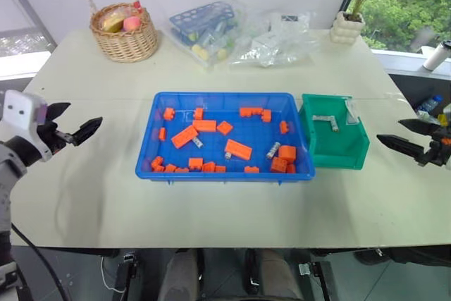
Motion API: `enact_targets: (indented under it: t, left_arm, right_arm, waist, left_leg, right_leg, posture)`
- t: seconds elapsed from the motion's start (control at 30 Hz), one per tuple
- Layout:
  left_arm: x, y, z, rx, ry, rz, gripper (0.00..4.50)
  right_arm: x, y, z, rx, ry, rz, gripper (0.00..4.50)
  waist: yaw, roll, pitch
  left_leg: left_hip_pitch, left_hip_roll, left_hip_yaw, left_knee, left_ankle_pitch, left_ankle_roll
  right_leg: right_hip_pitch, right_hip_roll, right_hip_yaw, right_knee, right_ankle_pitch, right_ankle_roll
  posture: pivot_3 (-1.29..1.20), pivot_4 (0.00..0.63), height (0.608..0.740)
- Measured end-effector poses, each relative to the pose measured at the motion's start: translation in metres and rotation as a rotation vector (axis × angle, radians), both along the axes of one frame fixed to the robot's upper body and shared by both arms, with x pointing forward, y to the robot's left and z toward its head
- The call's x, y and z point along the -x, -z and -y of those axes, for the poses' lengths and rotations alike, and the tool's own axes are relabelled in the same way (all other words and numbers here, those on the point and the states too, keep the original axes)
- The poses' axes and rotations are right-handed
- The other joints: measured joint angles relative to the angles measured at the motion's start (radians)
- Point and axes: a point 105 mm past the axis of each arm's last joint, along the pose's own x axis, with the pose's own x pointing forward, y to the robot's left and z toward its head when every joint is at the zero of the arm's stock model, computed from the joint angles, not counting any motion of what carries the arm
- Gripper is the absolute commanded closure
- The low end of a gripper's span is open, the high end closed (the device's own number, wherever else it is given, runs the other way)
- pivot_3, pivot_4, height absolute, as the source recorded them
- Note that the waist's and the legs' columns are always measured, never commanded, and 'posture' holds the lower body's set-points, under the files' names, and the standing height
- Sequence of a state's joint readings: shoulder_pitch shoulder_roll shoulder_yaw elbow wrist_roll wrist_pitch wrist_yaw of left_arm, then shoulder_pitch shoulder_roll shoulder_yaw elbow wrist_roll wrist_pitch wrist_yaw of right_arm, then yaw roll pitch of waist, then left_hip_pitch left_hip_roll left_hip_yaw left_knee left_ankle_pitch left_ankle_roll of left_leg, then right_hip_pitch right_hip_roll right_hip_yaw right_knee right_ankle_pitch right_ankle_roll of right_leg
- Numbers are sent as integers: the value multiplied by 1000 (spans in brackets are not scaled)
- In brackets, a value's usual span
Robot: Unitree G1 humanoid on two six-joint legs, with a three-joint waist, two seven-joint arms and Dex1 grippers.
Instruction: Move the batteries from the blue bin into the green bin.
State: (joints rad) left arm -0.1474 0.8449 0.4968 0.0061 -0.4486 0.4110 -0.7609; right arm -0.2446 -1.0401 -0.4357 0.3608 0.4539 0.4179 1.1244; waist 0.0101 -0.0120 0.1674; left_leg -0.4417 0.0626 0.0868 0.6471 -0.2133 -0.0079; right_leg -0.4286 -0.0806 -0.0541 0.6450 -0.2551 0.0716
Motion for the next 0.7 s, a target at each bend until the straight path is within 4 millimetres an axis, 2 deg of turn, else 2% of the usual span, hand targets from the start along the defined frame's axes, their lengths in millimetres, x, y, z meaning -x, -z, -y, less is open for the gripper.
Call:
enact_targets:
  t: [0.47,0.57,0.7]
  left_arm:
    - [-2,-2,-2,15,-37,8,0]
    - [-1,-2,4,20,-13,8,0]
    - [3,-4,22,10,66,-7,0]
  right_arm:
    - [-7,-6,3,6,28,19,110]
    - [-11,-6,2,16,34,18,110]
    - [-19,-14,-5,39,12,35,110]
  waist:
    - [0,0,0]
    - [0,0,0]
    - [-1,0,0]
  left_leg:
    - [0,0,0,0,0,0]
    - [0,0,0,0,0,0]
    - [0,0,0,0,0,0]
  right_leg:
    - [0,0,0,0,0,0]
    - [0,0,0,0,0,0]
    - [0,0,0,0,0,0]
  posture:
    - [0,150,736]
    - [0,150,736]
    - [0,150,736]
